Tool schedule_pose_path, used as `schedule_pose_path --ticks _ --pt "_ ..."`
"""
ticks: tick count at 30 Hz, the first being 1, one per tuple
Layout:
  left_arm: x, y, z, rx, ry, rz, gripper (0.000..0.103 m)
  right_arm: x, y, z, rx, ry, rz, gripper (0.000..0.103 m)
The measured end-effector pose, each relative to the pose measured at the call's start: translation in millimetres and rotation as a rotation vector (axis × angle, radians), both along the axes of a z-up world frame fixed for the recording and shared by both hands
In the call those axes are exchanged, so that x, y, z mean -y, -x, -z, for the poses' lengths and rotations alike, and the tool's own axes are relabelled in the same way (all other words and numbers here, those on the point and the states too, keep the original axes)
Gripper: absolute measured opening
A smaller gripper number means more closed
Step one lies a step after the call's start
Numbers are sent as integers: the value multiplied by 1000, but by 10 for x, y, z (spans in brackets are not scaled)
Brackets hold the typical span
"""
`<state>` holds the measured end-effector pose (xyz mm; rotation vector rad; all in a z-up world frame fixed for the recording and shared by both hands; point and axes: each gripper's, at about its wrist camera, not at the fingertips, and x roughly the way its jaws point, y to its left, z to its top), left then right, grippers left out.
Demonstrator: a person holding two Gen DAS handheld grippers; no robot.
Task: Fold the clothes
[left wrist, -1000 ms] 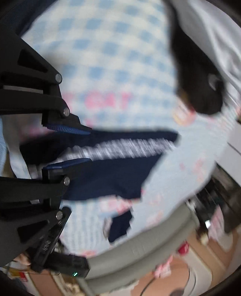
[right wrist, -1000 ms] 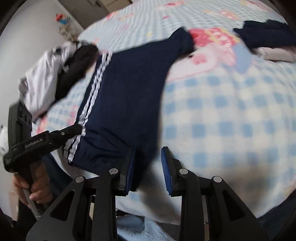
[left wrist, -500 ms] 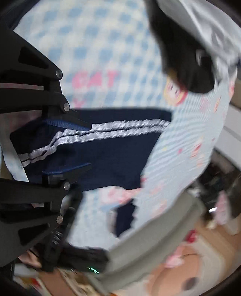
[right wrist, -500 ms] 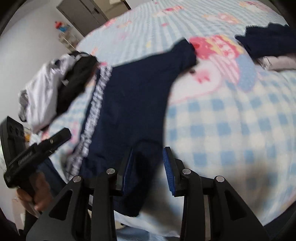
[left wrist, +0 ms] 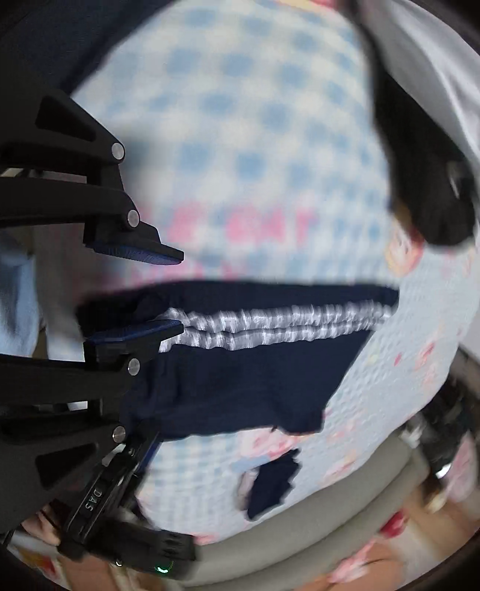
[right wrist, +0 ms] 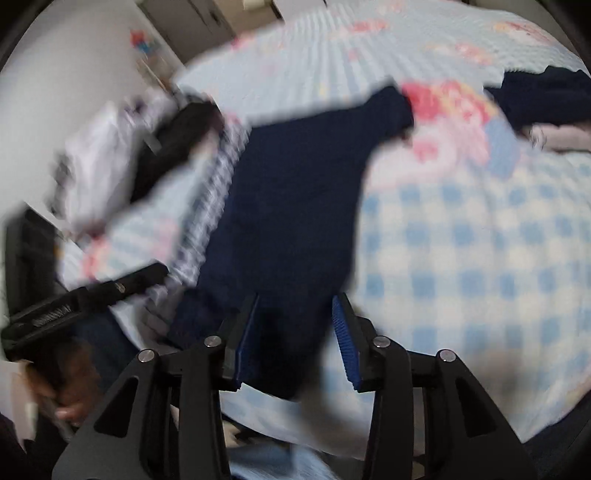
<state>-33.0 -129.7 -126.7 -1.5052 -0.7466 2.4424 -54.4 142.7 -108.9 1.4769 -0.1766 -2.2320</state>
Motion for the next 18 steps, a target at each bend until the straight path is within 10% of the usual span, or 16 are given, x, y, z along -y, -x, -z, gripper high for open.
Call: schedule_pose_path --ticks 4,9,18 --pt "63 -230 -179 -102 -148 8 37 -281 -123 -198 -43 74 32 41" --pt "-13 -234 116 39 -49 -5 37 -202 -89 -29 16 88 19 43" --pt "24 -273 122 -11 -172 10 37 -269 -129 -48 21 135 -2 45"
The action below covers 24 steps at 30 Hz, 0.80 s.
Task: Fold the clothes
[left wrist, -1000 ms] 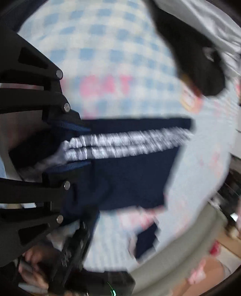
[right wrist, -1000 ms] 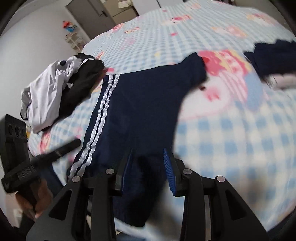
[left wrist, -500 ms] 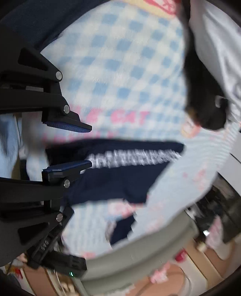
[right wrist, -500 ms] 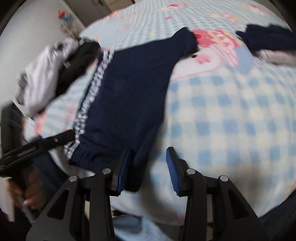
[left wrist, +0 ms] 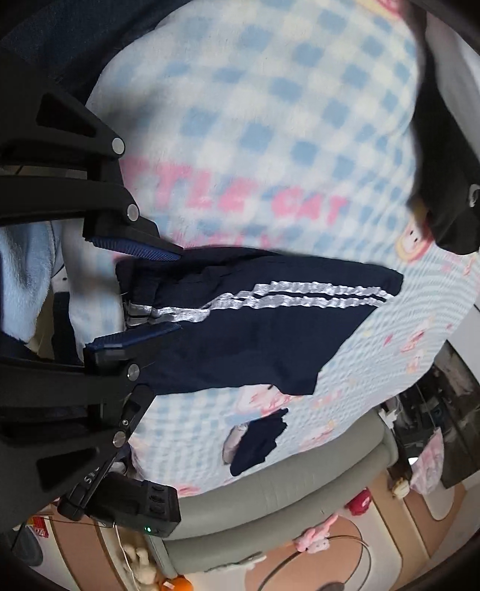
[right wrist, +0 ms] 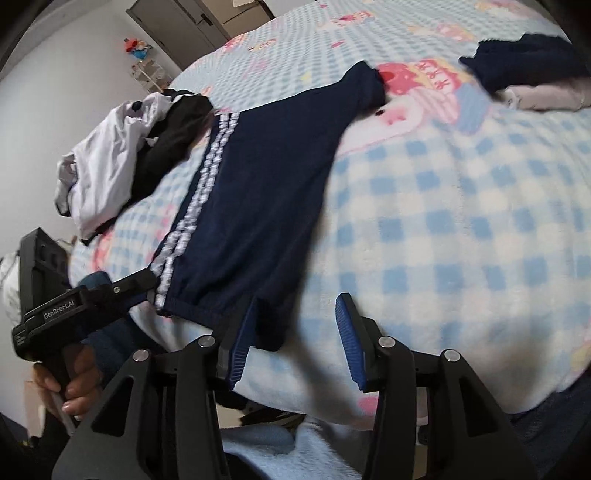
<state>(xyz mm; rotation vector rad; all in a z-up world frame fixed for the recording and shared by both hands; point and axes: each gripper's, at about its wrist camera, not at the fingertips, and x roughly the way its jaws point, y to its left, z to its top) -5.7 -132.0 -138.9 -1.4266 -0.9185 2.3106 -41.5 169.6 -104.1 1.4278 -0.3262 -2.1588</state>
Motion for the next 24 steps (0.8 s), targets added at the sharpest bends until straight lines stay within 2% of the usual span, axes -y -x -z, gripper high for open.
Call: schedule_pose_path --ticks 4,7,10,12,13,15,16,17,21,24 --pt "-72 54 157 75 -54 -19 38 110 -52 17 7 7 -38 48" --pt "-45 79 330 143 -120 -10 38 103 -14 188 56 -6 18 50" --pt "-62 88 324 144 -114 9 38 188 -78 188 15 -40 12 52" --pt "-105 81 301 128 -119 20 36 227 -130 132 -5 -38 -22 54" --pt "-117 73 276 116 -115 20 30 233 -141 124 -5 -22 -35 54" --pt "-130 29 184 79 -84 14 25 245 -159 113 -3 12 -60 41" --pt "-133 -10 134 66 -78 12 23 253 -170 93 -17 -6 -60 25" --pt "-134 -42 78 49 -75 15 23 241 -180 61 -23 -6 -59 21" --pt "-206 -158 -132 -2 -48 47 21 135 -248 -113 -32 51 -40 18" --pt "-231 -201 -159 -2 -68 65 21 74 -346 -234 -48 69 -39 16"
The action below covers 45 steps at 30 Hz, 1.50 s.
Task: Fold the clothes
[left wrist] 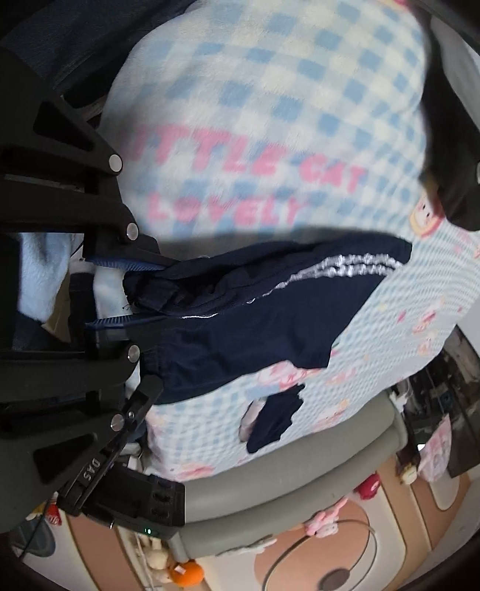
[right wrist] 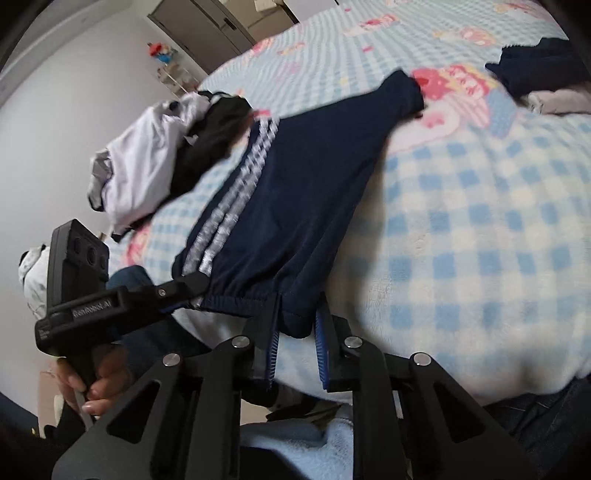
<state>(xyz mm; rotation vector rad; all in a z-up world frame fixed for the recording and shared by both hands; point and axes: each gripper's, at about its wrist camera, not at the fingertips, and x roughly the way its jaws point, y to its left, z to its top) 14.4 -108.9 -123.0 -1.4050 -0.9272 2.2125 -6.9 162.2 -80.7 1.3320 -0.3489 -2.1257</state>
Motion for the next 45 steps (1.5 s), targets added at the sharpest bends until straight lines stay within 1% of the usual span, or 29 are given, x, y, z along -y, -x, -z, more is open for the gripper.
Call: schedule_pose_path --ticks 6,8,10,12,15,17,18,19,20,21,22,23,26,27,29,30,31,34,36,37,38,39,40,41,42,43,44,45 --pt "80 -26 182 71 -44 7 21 -64 -69 124 55 2 2 16" --pt "87 -27 119 57 -56 12 21 -46 -78 87 34 -7 -7 16" --pt "150 -18 103 84 -112 10 22 -34 -81 34 12 -10 -15 16" --pt "179 38 11 76 -130 22 22 -42 -64 -20 -1 0 -15 16" --pt "150 214 -158 43 -103 56 22 -67 20 -83 -1 37 -7 16" --pt "123 412 -245 21 -98 72 23 -38 131 -147 -5 59 -15 18" --pt "114 573 -279 11 -102 80 27 -5 228 -223 -28 57 -20 19" --pt "124 745 -312 -1 -105 75 34 29 331 -305 -53 54 -25 21" --pt "145 861 -352 -20 -107 60 41 47 451 -382 -86 44 -2 32" --pt "167 976 -392 -38 -109 45 50 63 574 -458 -119 33 25 39" --pt "209 1056 -430 -56 -105 23 53 79 697 -535 -152 21 52 48" --pt "229 1089 -467 -81 -86 11 53 93 781 -576 -164 11 68 52" --pt "285 1149 -554 -157 -17 -19 53 97 940 -644 -183 -2 100 53" --pt "310 1147 -539 -180 23 -17 53 84 959 -622 -183 -6 99 54" --pt "254 1164 -467 -194 102 20 51 64 1010 -515 -163 -41 85 54" --pt "207 1179 -415 -197 146 49 51 55 1038 -453 -150 -60 78 54" --pt "188 1185 -377 -199 172 69 51 45 1067 -391 -136 -79 72 54" --pt "16 1196 -246 -211 213 141 50 87 1105 -267 -109 -101 16 55" --pt "-79 1223 -89 -179 251 161 50 154 1102 -177 -99 -124 -24 55" --pt "-106 1258 8 -143 252 171 50 195 1092 -120 -96 -140 -40 56" --pt "-108 1273 56 -123 248 171 47 226 1096 -55 -85 -159 -36 62" --pt "-109 1288 103 -103 244 170 36 254 1103 10 -73 -179 -29 63" --pt "-109 1283 102 -102 254 167 30 272 1104 67 -66 -193 -22 62" --pt "-106 1243 59 -123 270 162 27 286 1094 85 -73 -196 -17 57" --pt "-102 1198 2 -155 273 156 23 299 1060 60 -100 -198 -12 52" --pt "-104 1174 -30 -169 266 159 23 316 1022 26 -128 -205 -14 42" --pt "-106 1157 -52 -176 261 164 23 336 987 -7 -155 -219 -19 37" --pt "-118 1150 -54 -179 259 173 23 356 978 -12 -164 -232 -30 35"
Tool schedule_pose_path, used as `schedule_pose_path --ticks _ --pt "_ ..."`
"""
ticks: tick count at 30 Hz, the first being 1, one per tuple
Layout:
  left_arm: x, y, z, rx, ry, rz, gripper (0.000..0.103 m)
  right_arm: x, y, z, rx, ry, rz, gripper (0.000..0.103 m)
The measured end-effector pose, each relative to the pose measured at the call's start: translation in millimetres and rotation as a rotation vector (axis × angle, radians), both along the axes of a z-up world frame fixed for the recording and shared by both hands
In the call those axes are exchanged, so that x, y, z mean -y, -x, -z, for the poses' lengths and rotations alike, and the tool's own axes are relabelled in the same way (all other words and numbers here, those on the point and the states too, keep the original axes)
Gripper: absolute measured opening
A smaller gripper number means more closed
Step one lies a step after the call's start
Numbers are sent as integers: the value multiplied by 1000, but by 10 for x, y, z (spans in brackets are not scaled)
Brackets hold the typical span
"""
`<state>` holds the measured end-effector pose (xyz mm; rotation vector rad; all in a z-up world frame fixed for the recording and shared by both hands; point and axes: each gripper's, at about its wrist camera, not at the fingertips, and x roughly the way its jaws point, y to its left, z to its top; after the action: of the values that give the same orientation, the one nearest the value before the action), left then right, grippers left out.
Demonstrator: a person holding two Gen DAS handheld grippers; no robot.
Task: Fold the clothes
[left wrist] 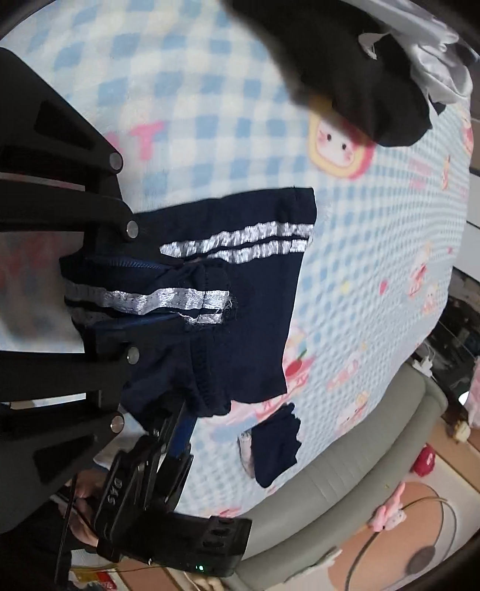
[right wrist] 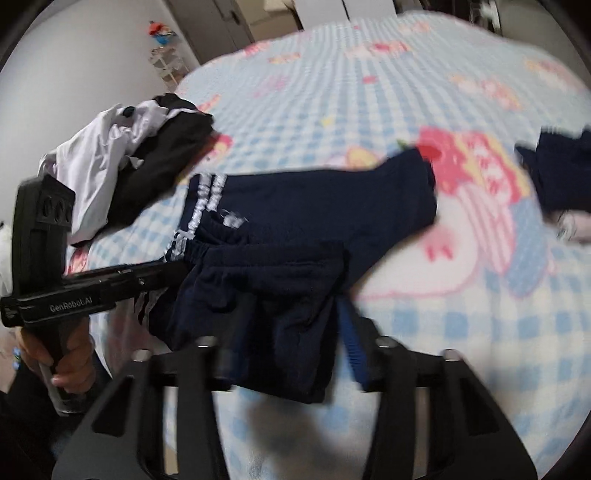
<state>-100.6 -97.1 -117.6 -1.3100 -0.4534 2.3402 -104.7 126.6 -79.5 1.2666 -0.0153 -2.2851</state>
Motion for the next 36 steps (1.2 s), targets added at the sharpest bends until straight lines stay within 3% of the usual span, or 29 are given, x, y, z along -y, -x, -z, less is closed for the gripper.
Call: schedule_pose_path --ticks 4,10,14,16,21,22,23,25,28,30,31,33,34,36 --pt "-45 18 2 12 15 8 13 21 -8 -43 -21 -28 -16 22" --pt "-85 -107 -209 -46 -10 -5 12 -49 -38 -178 -59 -42 4 20" --pt "-48 -61 -264 -38 -9 -24 12 -80 -29 -225 -56 -13 -11 19" --pt "-48 -38 -342 -64 -19 -16 12 -74 -2 -287 -74 -6 -26 11" --pt "-79 67 -390 -70 29 2 12 41 211 -311 -52 10 -59 8" --pt "-69 68 -347 -58 29 2 13 57 249 -269 -28 -2 -58 10" --pt "-59 69 -303 -47 29 1 13 47 255 -246 -21 -14 -43 28" --pt "-31 52 -193 -20 20 -10 13 -1 255 -188 -1 -14 -13 52" --pt "-5 74 -24 30 14 -19 13 -69 256 -60 45 11 8 53" --pt "-19 94 -13 42 36 -15 13 -37 229 -53 27 19 -9 40" --pt "-23 85 -27 35 40 -12 13 -20 214 -53 16 23 -18 23" --pt "-16 64 -92 18 31 -14 13 50 201 -97 -11 15 -31 18" --pt "-11 53 -125 9 27 -15 13 66 217 -104 -18 9 -25 11" --pt "5 66 -153 4 16 -10 13 83 231 -111 -29 -3 -23 10"
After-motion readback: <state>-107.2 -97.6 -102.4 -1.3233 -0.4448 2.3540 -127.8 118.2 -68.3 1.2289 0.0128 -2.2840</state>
